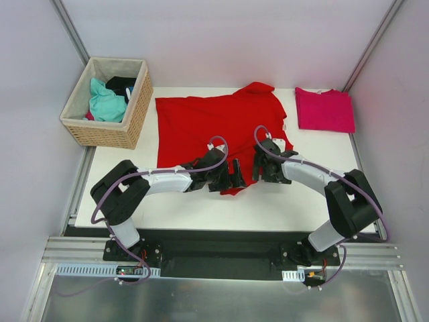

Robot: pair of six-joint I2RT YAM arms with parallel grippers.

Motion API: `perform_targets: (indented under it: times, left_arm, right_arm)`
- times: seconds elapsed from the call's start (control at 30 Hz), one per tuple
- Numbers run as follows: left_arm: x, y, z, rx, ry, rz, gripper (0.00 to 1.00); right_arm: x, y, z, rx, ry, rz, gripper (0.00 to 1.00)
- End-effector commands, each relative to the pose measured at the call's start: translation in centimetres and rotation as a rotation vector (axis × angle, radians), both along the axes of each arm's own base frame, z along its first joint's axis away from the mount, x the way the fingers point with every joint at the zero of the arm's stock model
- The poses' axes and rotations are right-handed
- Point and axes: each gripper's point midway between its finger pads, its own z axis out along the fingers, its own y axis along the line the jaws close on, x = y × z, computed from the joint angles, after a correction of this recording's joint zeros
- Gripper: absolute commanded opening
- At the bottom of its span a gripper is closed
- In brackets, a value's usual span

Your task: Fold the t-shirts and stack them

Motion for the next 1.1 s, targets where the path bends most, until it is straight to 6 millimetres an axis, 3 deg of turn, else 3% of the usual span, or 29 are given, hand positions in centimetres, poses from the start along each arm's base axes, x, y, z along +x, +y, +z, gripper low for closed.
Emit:
perform_targets:
  times: [0.0, 0.37, 0.6, 0.87, 1.07]
  left_arm:
    - [1.0, 0.2, 2.1, -0.040, -0.053, 0.030, 0.92]
    - [0.9, 0.5, 1.5, -0.037, -0.040, 0.026, 0.92]
    - [0.8, 0.1, 1.6, -0.053, -0.035, 0.010, 0.92]
    - [0.6, 0.2, 1.7, -0.061, -0.034, 0.013, 0.92]
    - [0.6, 0.7, 2.0, -0.060, -0.047, 0.021, 0.92]
  right_arm:
    - [1.6, 1.4, 0.7, 0.040, -0.021, 0.000, 1.00]
    - [2.0, 3.1, 0.3, 0.085, 0.007, 0.015, 0.99]
    - [2.7, 3.6, 1.3, 0.097, -0.014, 0.019, 1.00]
    - [4.1, 6.6, 2.5, 0.140, -0.013, 0.066, 0.99]
    - [3.0, 7.9, 0.9, 0.131, 0.032, 0.089, 1.00]
